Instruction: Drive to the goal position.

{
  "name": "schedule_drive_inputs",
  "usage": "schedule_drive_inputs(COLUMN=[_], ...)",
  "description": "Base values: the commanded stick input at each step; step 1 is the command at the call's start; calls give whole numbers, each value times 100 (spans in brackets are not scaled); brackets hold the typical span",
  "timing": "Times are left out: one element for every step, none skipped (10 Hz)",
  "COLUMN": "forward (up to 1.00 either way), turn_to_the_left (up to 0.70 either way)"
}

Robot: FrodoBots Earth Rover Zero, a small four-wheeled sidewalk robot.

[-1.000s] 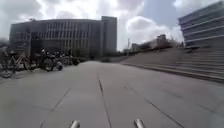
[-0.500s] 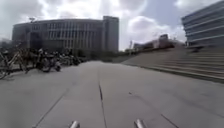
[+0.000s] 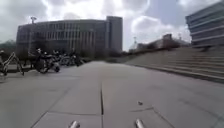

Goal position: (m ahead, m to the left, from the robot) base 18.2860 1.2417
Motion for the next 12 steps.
schedule_drive_inputs(forward=[85, 85, 85, 85, 85, 85, 85, 85, 85, 100, 100, 100], turn_to_the_left=[0, 0, 0, 0, 0, 0, 0, 0, 0, 0, 0, 0])
